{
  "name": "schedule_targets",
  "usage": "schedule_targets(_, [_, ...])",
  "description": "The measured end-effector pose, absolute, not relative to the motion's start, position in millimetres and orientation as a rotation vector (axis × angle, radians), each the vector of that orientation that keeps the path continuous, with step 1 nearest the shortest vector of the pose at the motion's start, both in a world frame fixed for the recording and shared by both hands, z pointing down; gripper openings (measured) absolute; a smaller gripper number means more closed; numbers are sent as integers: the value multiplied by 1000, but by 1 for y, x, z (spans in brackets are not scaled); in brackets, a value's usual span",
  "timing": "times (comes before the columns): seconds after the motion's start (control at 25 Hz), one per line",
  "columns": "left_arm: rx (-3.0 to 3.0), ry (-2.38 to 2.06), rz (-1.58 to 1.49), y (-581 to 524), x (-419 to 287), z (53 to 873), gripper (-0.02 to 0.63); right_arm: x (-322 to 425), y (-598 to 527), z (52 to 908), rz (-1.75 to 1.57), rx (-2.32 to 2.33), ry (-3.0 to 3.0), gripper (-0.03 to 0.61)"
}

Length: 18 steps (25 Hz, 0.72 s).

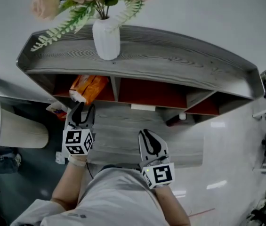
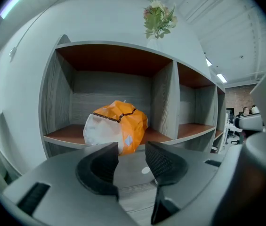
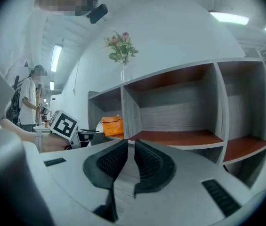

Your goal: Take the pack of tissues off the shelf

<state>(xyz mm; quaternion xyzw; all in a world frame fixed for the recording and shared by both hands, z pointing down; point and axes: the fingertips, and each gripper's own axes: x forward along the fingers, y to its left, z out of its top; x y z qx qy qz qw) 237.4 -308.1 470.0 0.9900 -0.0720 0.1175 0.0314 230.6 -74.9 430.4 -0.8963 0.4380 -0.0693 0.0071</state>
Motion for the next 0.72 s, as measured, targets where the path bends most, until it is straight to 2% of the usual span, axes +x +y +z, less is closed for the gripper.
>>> schedule_targets(0.2, [3049,-252,404,-314,243,479,175,232,-71,430,-212,-2821,1340,52])
schedule_targets(0.36, [3032,-294,418,-321,244,483,118,235,-68,429,-215,-2826,1322,52])
schedule_targets(0.72, [3043,-317,393,-324,242,478,57,235,-69,430,-220,-2816,1346,52])
